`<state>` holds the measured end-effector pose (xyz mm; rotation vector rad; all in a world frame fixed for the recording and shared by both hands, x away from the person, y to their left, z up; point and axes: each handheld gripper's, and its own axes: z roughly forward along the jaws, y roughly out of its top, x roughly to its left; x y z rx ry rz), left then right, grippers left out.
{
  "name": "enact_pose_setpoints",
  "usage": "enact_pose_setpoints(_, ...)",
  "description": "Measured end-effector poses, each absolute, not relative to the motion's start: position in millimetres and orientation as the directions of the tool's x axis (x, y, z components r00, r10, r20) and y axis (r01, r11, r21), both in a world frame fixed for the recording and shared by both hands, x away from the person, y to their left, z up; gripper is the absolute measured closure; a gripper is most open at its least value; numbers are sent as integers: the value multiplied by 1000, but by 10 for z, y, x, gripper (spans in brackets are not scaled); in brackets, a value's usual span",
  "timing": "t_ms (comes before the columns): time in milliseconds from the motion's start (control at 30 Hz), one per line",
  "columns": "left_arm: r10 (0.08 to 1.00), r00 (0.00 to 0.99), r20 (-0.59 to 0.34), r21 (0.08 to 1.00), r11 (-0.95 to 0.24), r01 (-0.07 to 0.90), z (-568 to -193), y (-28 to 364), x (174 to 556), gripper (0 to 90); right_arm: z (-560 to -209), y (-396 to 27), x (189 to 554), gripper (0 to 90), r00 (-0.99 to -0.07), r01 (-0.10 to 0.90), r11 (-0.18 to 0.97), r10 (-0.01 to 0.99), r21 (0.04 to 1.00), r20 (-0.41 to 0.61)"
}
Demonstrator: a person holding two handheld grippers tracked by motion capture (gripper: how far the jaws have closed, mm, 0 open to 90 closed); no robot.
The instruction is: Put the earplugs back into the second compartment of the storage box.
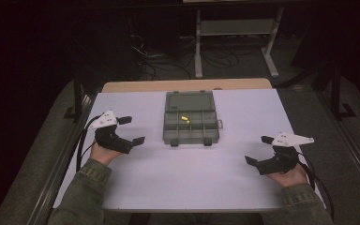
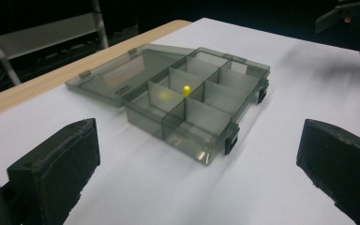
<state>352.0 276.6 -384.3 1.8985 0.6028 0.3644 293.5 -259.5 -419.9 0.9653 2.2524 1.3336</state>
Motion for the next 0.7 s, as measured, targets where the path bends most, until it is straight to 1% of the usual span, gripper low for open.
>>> enact_pose_setpoints(133,587,809,-33,923,-292,250,-3916,2890,3412,0,-4201,-2594,2934,0,-706,378,326,707,866,42)
enact_pose_setpoints(400,634,772,-47,949,-213,233,-3987,3141,3174,0,-4201,-2592,2930,0,-706,378,329,707,865,39)
enact_pose_setpoints(567,660,750,-50,949,-202,241,-4036,3247,3085,0,-4201,-2596,2931,0,-705,377,328,708,866,39)
enact_pose_setpoints(700,675,735,-62,959,-163,231,-4036,3289,3052,0,-4202,-2594,2931,0,-705,378,330,708,865,38)
